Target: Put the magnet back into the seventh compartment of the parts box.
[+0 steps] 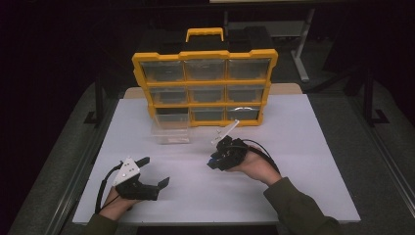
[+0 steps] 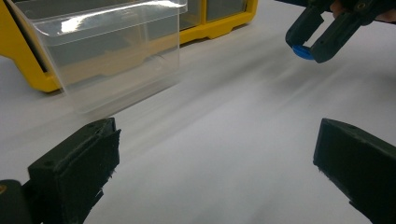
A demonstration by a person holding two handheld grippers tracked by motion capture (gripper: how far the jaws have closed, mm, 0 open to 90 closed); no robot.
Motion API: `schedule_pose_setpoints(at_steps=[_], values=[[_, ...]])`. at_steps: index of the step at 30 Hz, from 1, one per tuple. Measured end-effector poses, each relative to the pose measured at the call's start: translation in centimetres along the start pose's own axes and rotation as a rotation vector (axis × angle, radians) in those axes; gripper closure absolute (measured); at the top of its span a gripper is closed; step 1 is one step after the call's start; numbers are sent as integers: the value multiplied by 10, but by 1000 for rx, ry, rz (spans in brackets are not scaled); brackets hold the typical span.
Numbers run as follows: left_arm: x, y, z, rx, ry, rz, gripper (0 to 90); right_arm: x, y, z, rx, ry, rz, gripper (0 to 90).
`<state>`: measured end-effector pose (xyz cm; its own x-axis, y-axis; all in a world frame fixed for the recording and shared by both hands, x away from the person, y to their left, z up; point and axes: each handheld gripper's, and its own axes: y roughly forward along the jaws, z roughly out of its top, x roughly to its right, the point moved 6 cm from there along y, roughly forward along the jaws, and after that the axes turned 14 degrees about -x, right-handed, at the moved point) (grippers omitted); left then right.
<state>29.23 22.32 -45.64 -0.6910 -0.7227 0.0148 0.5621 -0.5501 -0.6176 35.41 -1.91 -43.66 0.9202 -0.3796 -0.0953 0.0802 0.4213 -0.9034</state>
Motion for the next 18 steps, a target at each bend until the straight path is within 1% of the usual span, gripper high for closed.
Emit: schedule_pose_setpoints(at_steps=[3, 6, 7, 8, 10, 11, 14, 16, 17, 18], values=[[0, 0, 0, 0, 1, 0, 0, 2, 0, 2, 3, 1, -2, 616], [0, 0, 0, 1, 1, 0, 0, 3, -1, 4, 2, 12, 4, 616], [0, 0, 0, -1, 4, 1, 0, 4, -1, 5, 7, 4, 2, 616], [0, 0, 0, -1, 4, 0, 0, 3, -2, 6, 5, 15, 8, 616], [0, 0, 0, -1, 4, 1, 0, 5, -2, 8, 12, 0, 1, 616], [0, 0, 0, 1, 1, 0, 0, 4, -3, 9, 9, 8, 5, 616], [0, 0, 0, 3, 2, 0, 0, 5, -4, 11, 11, 7, 2, 616], [0, 0, 0, 2, 1, -1, 0, 7, -4, 13, 21, -4, 0, 616], [0, 0, 0, 1, 5, -1, 0, 6, -4, 13, 17, 11, 9, 616], [0, 0, 0, 1, 4, 0, 0, 6, -4, 14, 17, 13, 11, 616]])
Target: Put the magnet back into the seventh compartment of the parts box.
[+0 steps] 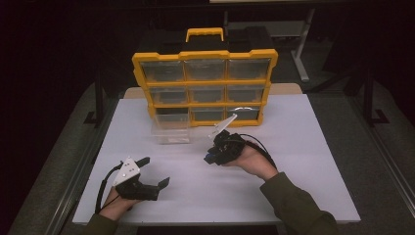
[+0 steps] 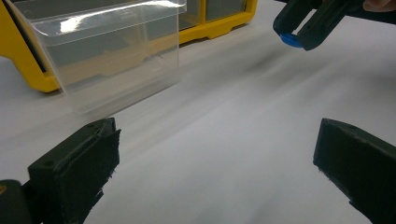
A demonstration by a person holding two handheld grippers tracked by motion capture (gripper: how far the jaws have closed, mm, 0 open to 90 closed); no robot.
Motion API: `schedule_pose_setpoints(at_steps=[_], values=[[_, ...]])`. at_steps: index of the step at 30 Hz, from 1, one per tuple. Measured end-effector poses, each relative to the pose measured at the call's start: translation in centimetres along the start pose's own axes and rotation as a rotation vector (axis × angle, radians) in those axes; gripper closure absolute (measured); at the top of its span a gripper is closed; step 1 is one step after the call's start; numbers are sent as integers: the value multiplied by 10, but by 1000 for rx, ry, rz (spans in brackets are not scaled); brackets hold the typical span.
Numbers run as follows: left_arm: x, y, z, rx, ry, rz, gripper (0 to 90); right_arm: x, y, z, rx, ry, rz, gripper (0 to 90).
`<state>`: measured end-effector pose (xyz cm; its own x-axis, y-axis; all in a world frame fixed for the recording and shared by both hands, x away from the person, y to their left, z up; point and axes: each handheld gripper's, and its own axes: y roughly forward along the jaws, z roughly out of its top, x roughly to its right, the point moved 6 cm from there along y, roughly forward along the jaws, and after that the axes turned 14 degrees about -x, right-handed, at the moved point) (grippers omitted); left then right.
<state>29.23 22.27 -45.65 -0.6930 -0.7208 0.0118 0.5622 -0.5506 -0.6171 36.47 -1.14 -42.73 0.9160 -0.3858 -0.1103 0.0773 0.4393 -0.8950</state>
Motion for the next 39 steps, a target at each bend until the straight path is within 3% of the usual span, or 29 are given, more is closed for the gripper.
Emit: schedule_pose_setpoints(at_steps=[15, 16, 31, 32, 35, 39], values=[[0, 0, 0, 3, -5, -3, 0, 6, -6, 18, 18, -18, -11, 616], [0, 0, 0, 0, -4, -2, 0, 9, -6, 20, 21, -37, -24, 616], [-1, -1, -1, -14, 3, -2, 0, 12, -11, 37, 13, -15, -16, 616], [0, 0, 0, 3, -1, -2, 0, 13, -10, 39, 24, -32, -24, 616], [-1, 0, 0, 2, 2, -2, 0, 13, -12, 41, 15, -10, -16, 616], [0, 0, 0, 2, -1, -3, 0, 17, -13, 47, 35, -38, -29, 616]])
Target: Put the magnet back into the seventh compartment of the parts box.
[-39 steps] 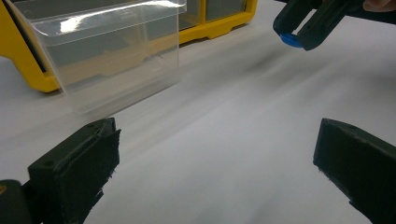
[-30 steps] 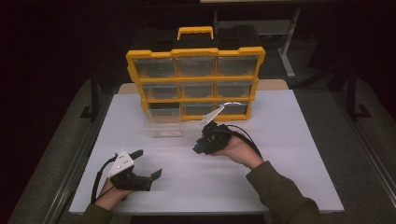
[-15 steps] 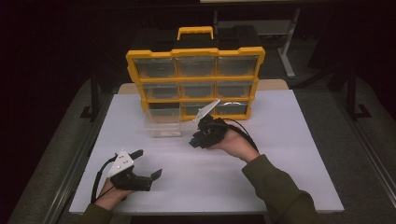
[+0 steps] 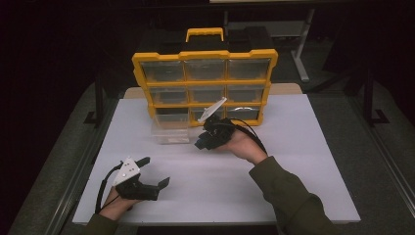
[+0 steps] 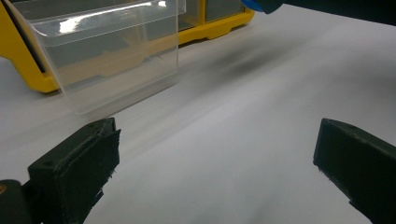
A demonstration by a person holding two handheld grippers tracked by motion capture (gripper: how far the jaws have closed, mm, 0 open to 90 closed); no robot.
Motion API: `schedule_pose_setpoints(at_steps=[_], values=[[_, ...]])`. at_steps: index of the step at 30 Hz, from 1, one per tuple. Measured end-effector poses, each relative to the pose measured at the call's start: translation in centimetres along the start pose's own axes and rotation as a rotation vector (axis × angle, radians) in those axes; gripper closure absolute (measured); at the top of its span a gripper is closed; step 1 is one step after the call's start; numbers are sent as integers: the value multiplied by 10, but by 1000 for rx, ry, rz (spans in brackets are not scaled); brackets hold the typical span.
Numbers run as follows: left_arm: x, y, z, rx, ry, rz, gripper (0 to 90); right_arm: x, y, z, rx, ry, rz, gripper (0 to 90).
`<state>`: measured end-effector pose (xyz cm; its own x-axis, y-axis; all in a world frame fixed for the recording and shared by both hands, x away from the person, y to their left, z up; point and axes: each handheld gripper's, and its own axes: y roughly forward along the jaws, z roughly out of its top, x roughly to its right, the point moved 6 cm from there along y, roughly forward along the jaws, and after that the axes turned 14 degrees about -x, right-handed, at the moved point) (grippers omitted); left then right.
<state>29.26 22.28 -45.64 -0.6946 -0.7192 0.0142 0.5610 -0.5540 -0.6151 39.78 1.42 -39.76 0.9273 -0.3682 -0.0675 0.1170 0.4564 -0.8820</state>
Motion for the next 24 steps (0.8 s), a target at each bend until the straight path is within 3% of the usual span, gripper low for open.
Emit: schedule_pose_setpoints(at_steps=[12, 13, 24], values=[[0, -1, 0, -7, 2, 1, 0, 5, -2, 13, 1, 24, 3, 616], [0, -1, 0, -6, 2, 1, 0, 7, -2, 14, 4, 7, -8, 616], [0, -1, 0, -4, 5, -1, 0, 9, -4, 24, 11, 19, -1, 616]])
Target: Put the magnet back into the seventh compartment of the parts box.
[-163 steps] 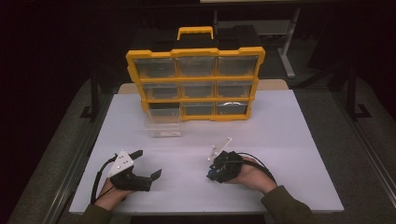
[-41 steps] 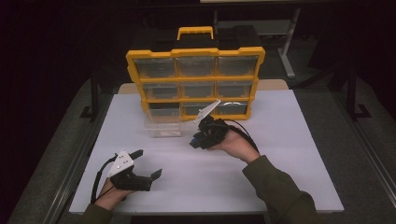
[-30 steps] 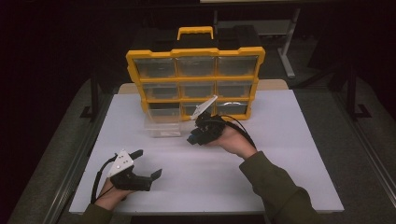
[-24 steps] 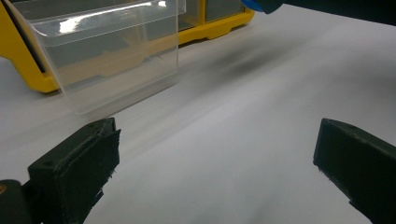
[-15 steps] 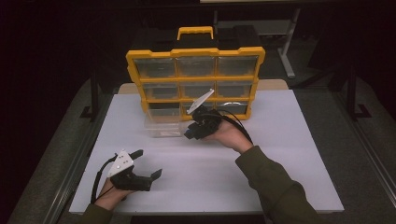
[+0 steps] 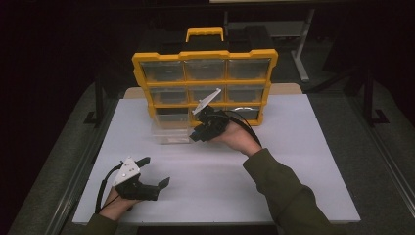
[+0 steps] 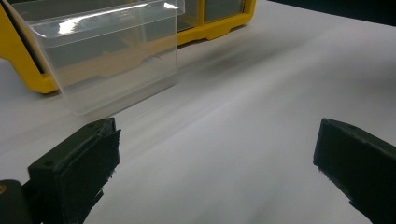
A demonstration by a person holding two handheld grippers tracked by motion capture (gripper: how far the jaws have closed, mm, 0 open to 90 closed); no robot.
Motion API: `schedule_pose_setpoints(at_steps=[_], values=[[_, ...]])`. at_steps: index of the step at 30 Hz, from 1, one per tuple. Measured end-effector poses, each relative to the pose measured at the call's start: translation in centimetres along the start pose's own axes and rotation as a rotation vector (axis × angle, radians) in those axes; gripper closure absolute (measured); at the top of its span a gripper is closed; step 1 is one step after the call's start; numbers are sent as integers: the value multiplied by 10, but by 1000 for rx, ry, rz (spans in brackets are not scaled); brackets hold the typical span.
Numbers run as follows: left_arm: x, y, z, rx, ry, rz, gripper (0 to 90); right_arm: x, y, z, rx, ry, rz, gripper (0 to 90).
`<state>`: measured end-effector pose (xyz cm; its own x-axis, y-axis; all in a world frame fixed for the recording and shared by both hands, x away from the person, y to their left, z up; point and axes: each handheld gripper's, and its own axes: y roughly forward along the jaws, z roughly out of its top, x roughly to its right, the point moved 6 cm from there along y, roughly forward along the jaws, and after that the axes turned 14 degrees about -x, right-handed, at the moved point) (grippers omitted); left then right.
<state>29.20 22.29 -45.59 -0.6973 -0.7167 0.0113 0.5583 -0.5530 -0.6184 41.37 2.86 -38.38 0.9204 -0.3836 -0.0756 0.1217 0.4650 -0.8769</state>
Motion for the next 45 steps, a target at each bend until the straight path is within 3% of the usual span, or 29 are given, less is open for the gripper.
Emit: schedule_pose_setpoints(at_steps=[26, 27, 34, 36, 37, 45], values=[[0, 0, 0, 2, 1, 0, 0, 11, 1, 21, 1, -5, -24, 616], [0, 0, 0, 4, -2, -1, 0, 10, 1, 22, -4, 16, -14, 616], [0, 0, 0, 3, -1, -1, 0, 14, 1, 29, 4, 5, -27, 616], [0, 0, 0, 3, -1, -1, 0, 13, 1, 31, 1, 25, -17, 616], [0, 0, 0, 3, -1, -2, 0, 16, 2, 32, 0, 5, -34, 616], [0, 0, 0, -2, 0, 0, 0, 22, 7, 41, 1, 24, -32, 616]])
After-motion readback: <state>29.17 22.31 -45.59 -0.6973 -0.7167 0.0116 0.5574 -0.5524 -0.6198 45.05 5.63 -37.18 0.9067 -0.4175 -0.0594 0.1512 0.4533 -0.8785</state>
